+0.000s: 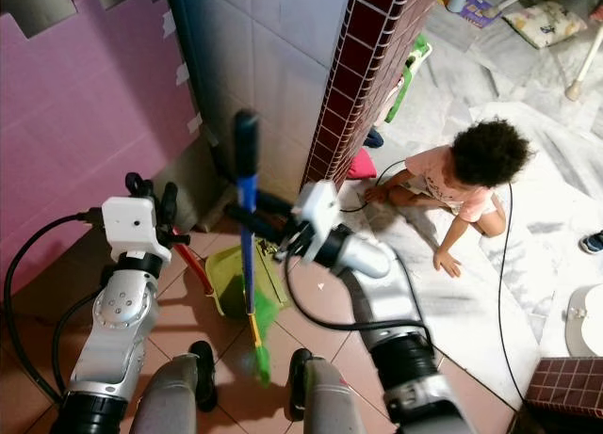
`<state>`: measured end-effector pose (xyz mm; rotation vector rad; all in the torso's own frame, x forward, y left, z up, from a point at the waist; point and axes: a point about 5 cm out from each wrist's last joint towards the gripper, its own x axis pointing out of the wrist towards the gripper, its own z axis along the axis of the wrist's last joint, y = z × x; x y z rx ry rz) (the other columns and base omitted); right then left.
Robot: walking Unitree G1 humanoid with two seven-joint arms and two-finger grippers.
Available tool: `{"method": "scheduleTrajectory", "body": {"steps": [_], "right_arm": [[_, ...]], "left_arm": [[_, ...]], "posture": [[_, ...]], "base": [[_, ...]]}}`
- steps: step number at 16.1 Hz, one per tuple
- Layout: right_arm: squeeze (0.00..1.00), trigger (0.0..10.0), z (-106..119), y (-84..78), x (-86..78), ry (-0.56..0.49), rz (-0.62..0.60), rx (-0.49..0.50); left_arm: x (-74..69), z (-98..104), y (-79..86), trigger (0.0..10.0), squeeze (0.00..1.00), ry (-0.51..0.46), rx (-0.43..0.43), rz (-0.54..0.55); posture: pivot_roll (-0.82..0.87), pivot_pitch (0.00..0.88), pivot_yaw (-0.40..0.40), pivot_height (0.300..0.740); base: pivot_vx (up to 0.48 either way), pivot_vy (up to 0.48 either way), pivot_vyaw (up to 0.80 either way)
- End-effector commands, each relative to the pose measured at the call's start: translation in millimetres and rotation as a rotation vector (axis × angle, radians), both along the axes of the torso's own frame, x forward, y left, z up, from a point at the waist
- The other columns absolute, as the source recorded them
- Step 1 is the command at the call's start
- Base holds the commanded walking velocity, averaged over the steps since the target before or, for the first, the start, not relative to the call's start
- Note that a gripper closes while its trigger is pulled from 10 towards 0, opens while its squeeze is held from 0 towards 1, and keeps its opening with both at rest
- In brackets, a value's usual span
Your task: Sweep floor
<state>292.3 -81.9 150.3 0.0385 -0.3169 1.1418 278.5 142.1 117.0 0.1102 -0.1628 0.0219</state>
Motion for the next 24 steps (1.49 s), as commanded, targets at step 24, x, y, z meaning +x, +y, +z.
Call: {"method": "scheduleTrajectory", "body": {"steps": [24], "right_arm": [[0.0,10.0,48.6,-50.0,32.8,-0.348,-0.228,-0.223]], "left_arm": [[-2.2,-17.9,0.0,10.0,0.0,0.082,0.039,0.007]], "posture": [[-0.07,0.27,-0.082,0.74]], "base": [[0.0,0.0,0.0]]}}
